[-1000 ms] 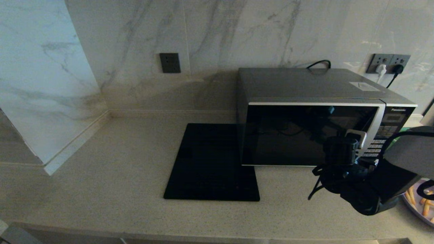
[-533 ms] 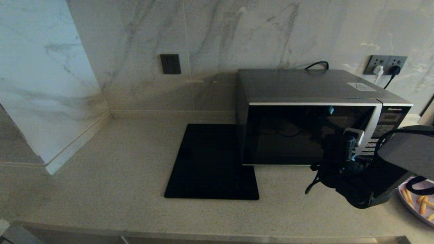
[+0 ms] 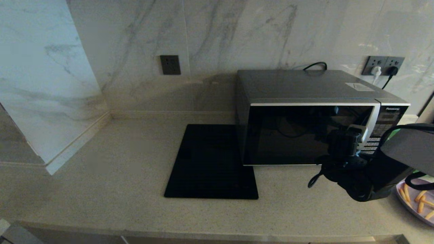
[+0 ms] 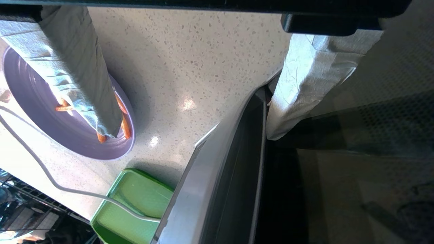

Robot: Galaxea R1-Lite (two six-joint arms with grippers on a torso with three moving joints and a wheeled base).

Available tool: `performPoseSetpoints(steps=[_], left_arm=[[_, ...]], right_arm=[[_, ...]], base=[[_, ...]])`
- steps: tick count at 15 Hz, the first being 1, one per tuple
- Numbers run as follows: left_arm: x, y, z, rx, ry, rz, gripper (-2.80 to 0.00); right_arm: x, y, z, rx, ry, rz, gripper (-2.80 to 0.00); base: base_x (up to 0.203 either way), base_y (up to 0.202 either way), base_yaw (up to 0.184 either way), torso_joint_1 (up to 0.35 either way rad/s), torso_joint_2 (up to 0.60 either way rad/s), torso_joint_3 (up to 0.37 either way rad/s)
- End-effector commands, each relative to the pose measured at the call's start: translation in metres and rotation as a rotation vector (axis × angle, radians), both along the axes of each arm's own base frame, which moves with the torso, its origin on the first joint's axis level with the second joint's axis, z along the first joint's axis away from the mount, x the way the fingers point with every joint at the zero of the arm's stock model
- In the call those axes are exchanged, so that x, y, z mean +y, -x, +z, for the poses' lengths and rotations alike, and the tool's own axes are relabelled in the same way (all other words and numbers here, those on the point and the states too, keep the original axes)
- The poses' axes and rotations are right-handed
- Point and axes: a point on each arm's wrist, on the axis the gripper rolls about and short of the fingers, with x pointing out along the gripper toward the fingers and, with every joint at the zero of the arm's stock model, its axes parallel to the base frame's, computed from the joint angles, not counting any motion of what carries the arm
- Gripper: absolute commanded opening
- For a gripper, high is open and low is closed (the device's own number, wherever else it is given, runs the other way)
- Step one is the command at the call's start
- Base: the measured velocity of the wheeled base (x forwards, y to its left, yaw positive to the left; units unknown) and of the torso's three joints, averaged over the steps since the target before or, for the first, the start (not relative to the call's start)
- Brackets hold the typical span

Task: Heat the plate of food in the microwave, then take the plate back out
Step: Open the microwave oven

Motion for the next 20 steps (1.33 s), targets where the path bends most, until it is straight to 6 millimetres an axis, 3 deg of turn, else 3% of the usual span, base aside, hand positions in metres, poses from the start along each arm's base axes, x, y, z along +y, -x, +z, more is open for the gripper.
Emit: performPoseSetpoints(steps=[1, 5, 16, 20], left_arm=[[0.000, 0.000, 0.000, 0.000, 0.001, 0.000, -2.80], [0.000, 0.000, 0.000, 0.000, 0.001, 0.000, -2.80], [0.000, 0.000, 0.000, 0.000, 0.001, 0.000, -2.80], [0.000, 0.000, 0.000, 0.000, 0.001, 0.000, -2.80]], right_arm=[[0.000, -0.003, 0.003, -0.024, -0.005, 0.003, 0.00], [-0.001, -0.012, 0.005, -0.034, 0.004, -0.001, 0.00], [-0.011, -0.030, 0.046, -0.103, 0.050, -0.012, 0.00], [-0.011, -0.032, 0.047, -0.103, 0.052, -0.013, 0.00]], base=[[0.000, 0.000, 0.000, 0.000, 0.00, 0.000], [0.000, 0.000, 0.000, 0.000, 0.00, 0.000], [0.000, 0.000, 0.000, 0.000, 0.00, 0.000], [0.000, 0.000, 0.000, 0.000, 0.00, 0.000]])
